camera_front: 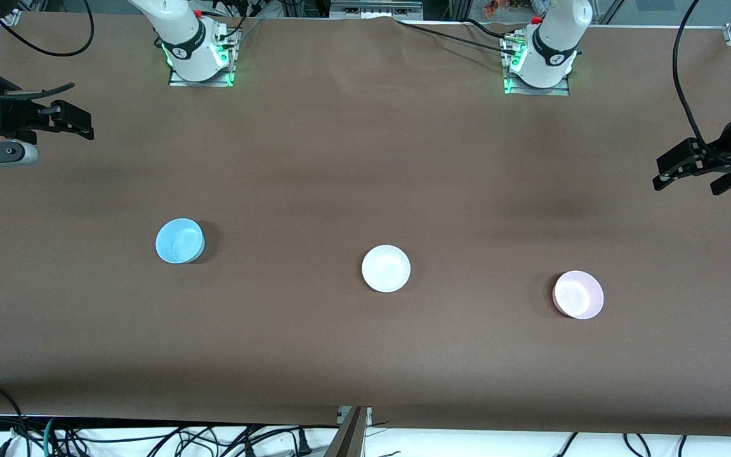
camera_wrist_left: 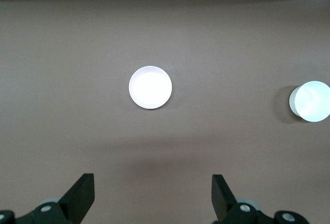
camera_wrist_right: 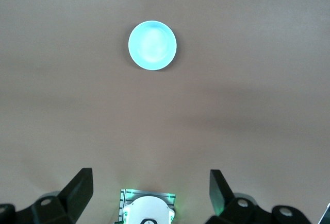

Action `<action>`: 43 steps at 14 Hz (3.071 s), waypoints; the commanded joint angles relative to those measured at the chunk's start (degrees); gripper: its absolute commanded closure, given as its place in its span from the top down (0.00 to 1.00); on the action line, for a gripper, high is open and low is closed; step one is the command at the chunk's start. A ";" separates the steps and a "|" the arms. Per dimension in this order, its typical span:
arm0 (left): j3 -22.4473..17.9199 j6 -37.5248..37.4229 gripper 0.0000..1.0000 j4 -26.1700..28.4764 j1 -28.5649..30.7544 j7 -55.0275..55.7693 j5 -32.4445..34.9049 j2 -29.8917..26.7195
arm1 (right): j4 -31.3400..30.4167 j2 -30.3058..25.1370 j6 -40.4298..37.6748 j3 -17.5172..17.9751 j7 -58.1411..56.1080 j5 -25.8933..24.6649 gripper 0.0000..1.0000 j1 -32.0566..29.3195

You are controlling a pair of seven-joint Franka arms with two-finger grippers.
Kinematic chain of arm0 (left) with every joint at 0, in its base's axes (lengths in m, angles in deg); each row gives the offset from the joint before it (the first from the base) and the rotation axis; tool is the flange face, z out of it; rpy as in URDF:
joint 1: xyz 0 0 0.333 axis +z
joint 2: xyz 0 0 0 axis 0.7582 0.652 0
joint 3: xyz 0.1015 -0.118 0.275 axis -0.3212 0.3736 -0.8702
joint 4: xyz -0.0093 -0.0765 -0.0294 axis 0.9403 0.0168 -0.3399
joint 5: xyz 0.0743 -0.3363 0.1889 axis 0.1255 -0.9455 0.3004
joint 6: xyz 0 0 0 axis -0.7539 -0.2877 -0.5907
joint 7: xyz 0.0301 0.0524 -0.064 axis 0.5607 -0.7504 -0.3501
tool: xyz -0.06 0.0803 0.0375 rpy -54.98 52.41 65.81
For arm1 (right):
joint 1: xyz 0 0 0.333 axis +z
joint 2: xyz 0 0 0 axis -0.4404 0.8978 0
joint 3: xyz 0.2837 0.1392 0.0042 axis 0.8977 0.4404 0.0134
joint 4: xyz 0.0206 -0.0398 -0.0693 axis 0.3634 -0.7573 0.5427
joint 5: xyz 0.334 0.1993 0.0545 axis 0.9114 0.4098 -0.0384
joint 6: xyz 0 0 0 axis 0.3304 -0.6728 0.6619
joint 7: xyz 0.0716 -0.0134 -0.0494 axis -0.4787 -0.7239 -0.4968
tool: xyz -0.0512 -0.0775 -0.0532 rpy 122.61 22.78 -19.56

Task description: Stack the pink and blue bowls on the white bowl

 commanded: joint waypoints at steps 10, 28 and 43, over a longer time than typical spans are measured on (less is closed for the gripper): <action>-0.25 0.18 1.00 -1.19 1.14 -0.20 2.68 7.45 | 1.10 0.40 -0.13 0.36 -0.64 -0.70 1.00 -0.10; -0.43 35.32 0.98 6.97 5.36 -0.29 2.69 31.02 | 1.18 0.75 0.31 0.36 -0.91 -0.70 1.00 -0.19; -0.52 44.93 0.88 11.73 5.53 -0.20 3.21 34.27 | 1.18 0.75 0.31 0.36 -0.91 -0.70 1.00 -0.19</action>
